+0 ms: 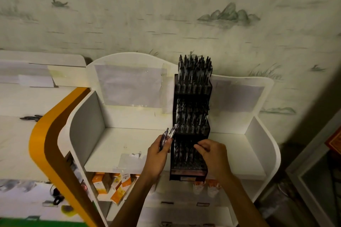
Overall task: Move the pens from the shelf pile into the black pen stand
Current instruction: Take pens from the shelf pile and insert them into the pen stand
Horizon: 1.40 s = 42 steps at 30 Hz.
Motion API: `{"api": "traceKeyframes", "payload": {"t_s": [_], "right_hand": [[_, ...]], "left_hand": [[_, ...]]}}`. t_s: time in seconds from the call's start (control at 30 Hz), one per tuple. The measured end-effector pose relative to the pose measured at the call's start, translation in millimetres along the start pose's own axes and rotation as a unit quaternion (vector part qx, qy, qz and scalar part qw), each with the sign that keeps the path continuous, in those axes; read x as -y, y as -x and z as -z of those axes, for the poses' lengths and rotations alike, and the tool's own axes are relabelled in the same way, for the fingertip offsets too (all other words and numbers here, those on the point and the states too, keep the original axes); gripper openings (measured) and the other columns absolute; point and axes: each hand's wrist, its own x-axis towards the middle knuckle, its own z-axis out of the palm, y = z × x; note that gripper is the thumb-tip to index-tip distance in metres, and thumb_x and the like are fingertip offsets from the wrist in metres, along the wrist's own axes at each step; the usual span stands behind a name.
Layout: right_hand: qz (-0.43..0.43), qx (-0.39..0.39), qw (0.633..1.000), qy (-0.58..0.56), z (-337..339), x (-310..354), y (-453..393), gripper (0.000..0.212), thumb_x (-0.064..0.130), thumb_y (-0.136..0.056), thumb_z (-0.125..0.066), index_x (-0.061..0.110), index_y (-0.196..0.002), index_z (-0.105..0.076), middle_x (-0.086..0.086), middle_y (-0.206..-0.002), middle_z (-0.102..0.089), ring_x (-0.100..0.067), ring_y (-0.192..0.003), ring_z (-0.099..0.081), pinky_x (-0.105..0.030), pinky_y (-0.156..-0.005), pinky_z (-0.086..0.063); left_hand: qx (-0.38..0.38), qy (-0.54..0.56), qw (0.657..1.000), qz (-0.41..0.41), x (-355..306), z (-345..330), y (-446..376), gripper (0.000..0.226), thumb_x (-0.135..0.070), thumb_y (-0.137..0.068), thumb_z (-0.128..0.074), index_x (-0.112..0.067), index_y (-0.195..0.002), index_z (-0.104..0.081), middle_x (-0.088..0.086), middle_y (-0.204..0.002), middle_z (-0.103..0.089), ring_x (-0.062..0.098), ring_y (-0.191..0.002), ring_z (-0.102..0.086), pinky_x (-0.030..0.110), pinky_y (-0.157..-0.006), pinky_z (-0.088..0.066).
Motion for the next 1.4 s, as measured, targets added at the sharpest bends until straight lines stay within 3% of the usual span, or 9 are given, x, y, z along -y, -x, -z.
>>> {"api": "traceKeyframes", "payload": {"t_s": [0.27, 0.5, 0.67, 0.77, 0.9, 1.03, 1.2, 1.3, 1.4], "right_hand": [[-0.028, 0.023, 0.983, -0.180, 11.8, 46.9, -16.3, 0.012, 0.023, -0.090, -0.068, 0.017, -0.097, -0.075, 0.005, -0.082, -0.075, -0.008, -0.075, -0.072, -0.026, -0.074, -0.058], [-0.086, 0.058, 0.958, -0.269, 8.3, 47.9, -19.0, 0.013, 0.017, -0.092, -0.066, 0.008, -0.096, -0.073, -0.004, -0.084, -0.076, -0.021, -0.076, -0.074, -0.039, -0.077, -0.061], [-0.126, 0.031, 0.936, -0.326, 14.6, 41.7, -17.6, 0.014, 0.016, -0.093, -0.064, 0.004, -0.096, -0.072, -0.011, -0.085, -0.075, -0.027, -0.079, -0.074, -0.039, -0.077, -0.060], [-0.152, -0.007, 0.929, -0.337, 24.0, 36.4, -20.6, 0.012, 0.012, -0.092, -0.064, 0.002, -0.095, -0.071, -0.012, -0.083, -0.075, -0.029, -0.078, -0.074, -0.038, -0.075, -0.061], [-0.121, -0.036, 0.960, -0.252, 32.4, 24.3, -19.6, 0.009, 0.012, -0.093, -0.064, 0.007, -0.089, -0.071, -0.004, -0.078, -0.075, -0.020, -0.071, -0.073, -0.036, -0.073, -0.061], [-0.065, -0.054, 0.988, -0.133, 29.9, 15.1, -13.7, 0.009, 0.016, -0.090, -0.067, 0.020, -0.081, -0.069, 0.006, -0.072, -0.072, -0.008, -0.068, -0.069, -0.026, -0.069, -0.058], [-0.016, -0.049, 0.998, -0.032, 21.7, 9.8, -6.8, 0.010, 0.017, -0.089, -0.069, 0.024, -0.082, -0.066, 0.014, -0.070, -0.066, 0.002, -0.066, -0.062, -0.004, -0.059, -0.043], [0.008, -0.035, 0.999, 0.013, 17.0, 5.3, -3.5, 0.008, 0.019, -0.090, -0.069, 0.018, -0.081, -0.067, 0.010, -0.070, -0.066, -0.001, -0.065, -0.062, -0.011, -0.059, -0.048], [0.021, -0.023, 0.999, 0.030, 12.5, 0.7, -2.0, 0.009, 0.021, -0.091, -0.068, 0.015, -0.084, -0.069, 0.006, -0.071, -0.068, -0.004, -0.065, -0.063, -0.020, -0.060, -0.052]], "left_hand": [[0.052, 0.005, 0.998, -0.023, -10.5, -11.9, -4.0, 0.018, -0.029, -0.101, -0.055, -0.016, -0.101, -0.067, -0.021, -0.068, -0.061, -0.004, -0.062, -0.054, 0.010, -0.062, -0.041], [0.082, -0.010, 0.996, -0.021, -12.4, -15.9, -4.3, 0.023, -0.032, -0.098, -0.059, -0.021, -0.115, -0.069, -0.006, -0.101, -0.074, 0.005, -0.094, -0.068, 0.015, -0.081, -0.051], [0.047, -0.041, 0.998, -0.007, -10.3, -14.2, -3.7, 0.014, -0.031, -0.102, -0.053, -0.023, -0.096, -0.064, -0.011, -0.077, -0.064, -0.005, -0.070, -0.059, 0.008, -0.066, -0.044], [0.013, -0.050, 0.998, 0.019, -3.7, -7.3, -9.0, 0.018, -0.026, -0.104, -0.048, -0.019, -0.094, -0.062, -0.003, -0.076, -0.063, -0.001, -0.058, -0.054, 0.015, -0.059, -0.041], [0.004, -0.072, 0.997, 0.021, 6.2, 3.1, -16.1, 0.025, -0.025, -0.105, -0.043, -0.014, -0.091, -0.060, 0.018, -0.084, -0.064, 0.017, -0.063, -0.049, 0.033, -0.061, -0.041], [-0.014, -0.118, 0.992, -0.036, 6.4, 7.1, -14.4, 0.017, -0.036, -0.105, -0.043, -0.025, -0.099, -0.054, 0.002, -0.068, -0.062, 0.003, -0.054, -0.050, 0.016, -0.055, -0.040], [-0.030, -0.148, 0.988, -0.025, 12.2, 8.8, -12.5, 0.016, -0.036, -0.104, -0.046, -0.026, -0.091, -0.052, 0.010, -0.065, -0.059, 0.007, -0.052, -0.047, 0.024, -0.055, -0.042], [-0.038, -0.139, 0.990, -0.011, 13.2, 9.3, -11.8, 0.023, -0.031, -0.103, -0.049, -0.014, -0.089, -0.055, -0.001, -0.067, -0.060, 0.003, -0.052, -0.048, 0.016, -0.055, -0.040], [-0.033, -0.135, 0.990, -0.022, 14.6, 10.0, -9.4, 0.018, -0.035, -0.103, -0.049, -0.020, -0.097, -0.056, 0.000, -0.067, -0.064, 0.002, -0.049, -0.047, 0.018, -0.053, -0.039]]}}
